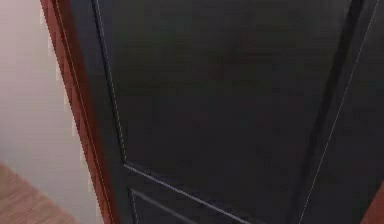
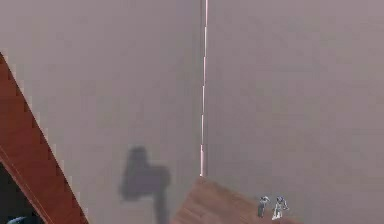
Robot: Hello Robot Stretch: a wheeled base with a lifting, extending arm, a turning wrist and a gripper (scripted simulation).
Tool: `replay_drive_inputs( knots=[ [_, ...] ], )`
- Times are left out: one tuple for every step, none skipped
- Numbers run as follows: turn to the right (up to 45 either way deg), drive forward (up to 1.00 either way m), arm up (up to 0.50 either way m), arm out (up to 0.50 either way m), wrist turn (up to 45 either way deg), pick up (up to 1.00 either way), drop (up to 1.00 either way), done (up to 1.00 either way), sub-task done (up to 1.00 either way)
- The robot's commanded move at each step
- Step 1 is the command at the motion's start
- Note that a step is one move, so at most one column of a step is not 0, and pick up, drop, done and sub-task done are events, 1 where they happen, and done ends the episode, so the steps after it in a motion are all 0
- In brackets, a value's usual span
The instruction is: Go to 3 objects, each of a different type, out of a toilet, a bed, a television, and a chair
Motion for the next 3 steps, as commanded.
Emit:
replay_drive_inputs(
  knots=[
    [-45.0, 0.00, 0.00, 0.00, 0.0, 0.00, 0.00, 0.00, 0.00],
    [-45.0, 0.00, 0.00, 0.00, 0.0, 0.00, 0.00, 0.00, 0.00],
    [-45.0, 0.00, 0.00, 0.00, 0.0, 0.00, 0.00, 0.00, 0.00]
  ],
)
